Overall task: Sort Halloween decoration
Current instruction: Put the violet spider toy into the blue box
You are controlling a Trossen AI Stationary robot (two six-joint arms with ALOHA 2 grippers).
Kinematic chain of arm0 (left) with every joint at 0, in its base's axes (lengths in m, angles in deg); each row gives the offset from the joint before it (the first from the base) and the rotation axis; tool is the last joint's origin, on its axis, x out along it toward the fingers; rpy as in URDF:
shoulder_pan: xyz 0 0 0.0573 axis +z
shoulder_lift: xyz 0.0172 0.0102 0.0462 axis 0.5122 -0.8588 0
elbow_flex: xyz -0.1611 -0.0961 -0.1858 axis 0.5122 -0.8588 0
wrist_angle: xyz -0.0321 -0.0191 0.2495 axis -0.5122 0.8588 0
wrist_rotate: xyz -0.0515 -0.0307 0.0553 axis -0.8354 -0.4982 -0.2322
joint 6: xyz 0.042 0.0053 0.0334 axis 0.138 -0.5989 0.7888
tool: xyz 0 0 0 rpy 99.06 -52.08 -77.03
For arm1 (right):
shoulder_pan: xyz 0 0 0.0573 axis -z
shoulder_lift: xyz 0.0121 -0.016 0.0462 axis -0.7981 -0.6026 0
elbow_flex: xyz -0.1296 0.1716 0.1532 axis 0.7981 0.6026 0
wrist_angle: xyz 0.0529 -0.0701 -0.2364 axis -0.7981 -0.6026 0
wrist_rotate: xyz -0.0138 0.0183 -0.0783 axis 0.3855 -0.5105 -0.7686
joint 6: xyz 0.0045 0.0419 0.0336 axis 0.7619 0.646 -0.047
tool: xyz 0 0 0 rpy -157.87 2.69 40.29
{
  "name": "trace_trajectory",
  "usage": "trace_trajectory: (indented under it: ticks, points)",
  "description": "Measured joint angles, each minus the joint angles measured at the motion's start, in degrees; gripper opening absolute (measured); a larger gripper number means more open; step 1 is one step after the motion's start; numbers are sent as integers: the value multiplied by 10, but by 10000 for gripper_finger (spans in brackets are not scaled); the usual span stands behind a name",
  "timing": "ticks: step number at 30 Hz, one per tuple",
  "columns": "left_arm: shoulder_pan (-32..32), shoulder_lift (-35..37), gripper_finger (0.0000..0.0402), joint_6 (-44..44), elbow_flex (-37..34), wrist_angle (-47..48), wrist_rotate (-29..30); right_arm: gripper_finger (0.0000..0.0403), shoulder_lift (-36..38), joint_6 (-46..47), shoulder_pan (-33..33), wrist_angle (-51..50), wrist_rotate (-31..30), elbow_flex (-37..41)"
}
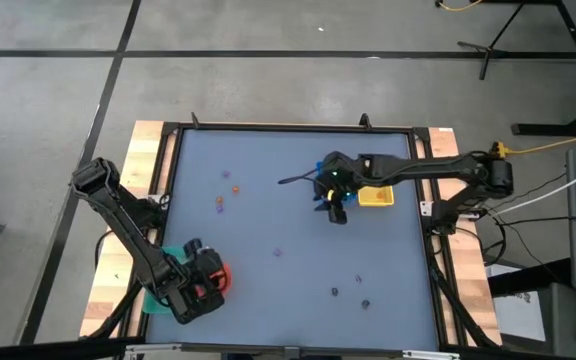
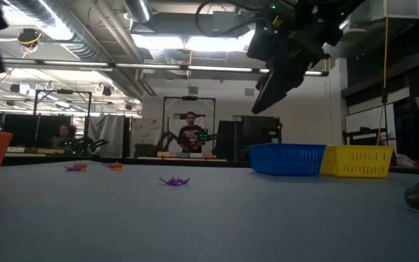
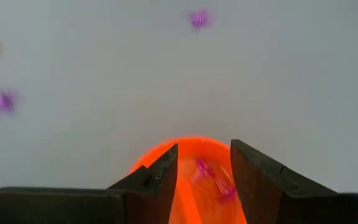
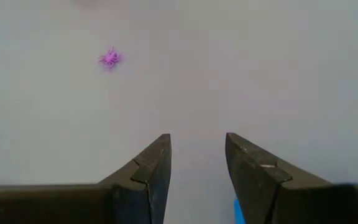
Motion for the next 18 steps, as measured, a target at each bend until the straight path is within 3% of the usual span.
trace_trajectory:
  ticks: [7, 18]
  points:
    - [11, 0, 132, 78, 0, -5, 32, 152, -34, -23, -43, 52, 11, 0]
    - [35, 0, 132, 93, 0, -12, 32, 152, -51, -146, -140, 144, -6, 0]
